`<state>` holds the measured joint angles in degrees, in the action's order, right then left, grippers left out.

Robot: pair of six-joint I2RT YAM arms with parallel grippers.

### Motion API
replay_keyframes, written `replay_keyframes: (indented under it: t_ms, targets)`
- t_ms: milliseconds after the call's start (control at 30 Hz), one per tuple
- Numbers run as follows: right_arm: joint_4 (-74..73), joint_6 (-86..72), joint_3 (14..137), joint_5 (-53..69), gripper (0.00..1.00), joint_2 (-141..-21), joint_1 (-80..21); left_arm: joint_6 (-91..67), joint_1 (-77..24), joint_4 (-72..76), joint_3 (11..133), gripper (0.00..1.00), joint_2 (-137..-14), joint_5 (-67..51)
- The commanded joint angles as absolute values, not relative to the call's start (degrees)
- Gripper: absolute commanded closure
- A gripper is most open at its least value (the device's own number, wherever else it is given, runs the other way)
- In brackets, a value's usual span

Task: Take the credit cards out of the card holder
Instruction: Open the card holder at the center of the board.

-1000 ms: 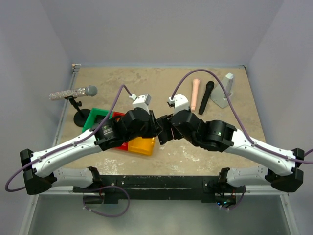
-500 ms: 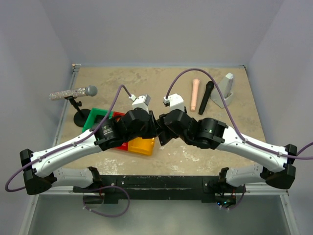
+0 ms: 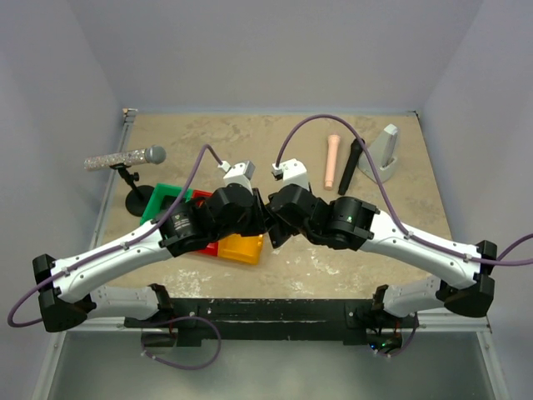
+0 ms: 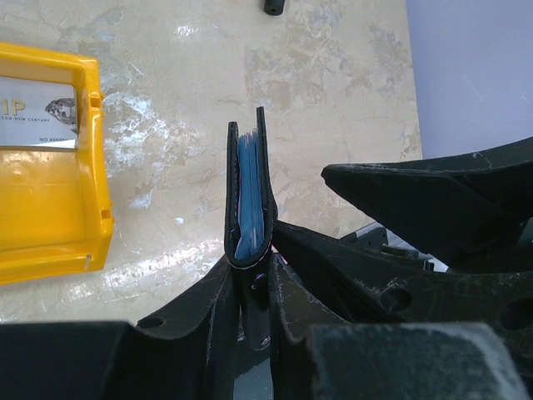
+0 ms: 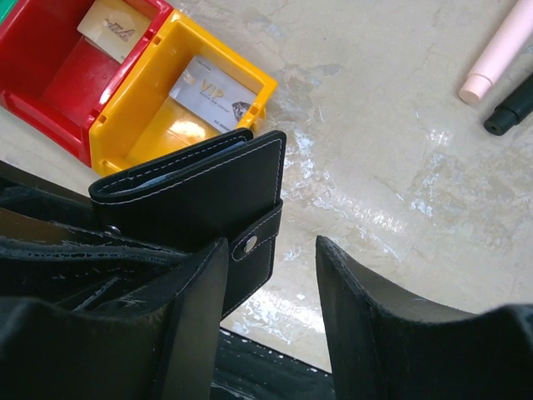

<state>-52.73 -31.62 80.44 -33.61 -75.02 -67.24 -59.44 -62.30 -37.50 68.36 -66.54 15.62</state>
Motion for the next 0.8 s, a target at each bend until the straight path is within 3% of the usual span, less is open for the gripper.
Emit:
replay_keyframes:
  t_ms: [0,467,767]
  targets:
    - [-56.1,-32.9,82.9,-36.6,0.51,-77.1,-67.5,-60.6,-62.6,-32.9,69.0,1.00,-63.4,13.4]
    - [-58.0,-32.7,83.9,-36.7,0.71,-79.6,-67.4,-60.5,-62.6,-32.3,68.8,1.00,-62.4,13.3]
    - [-58.4,-32.7,83.8,-36.0,0.90,-80.4,-67.4,-60.6,-62.6,-32.0,68.5,1.00,-62.1,13.2]
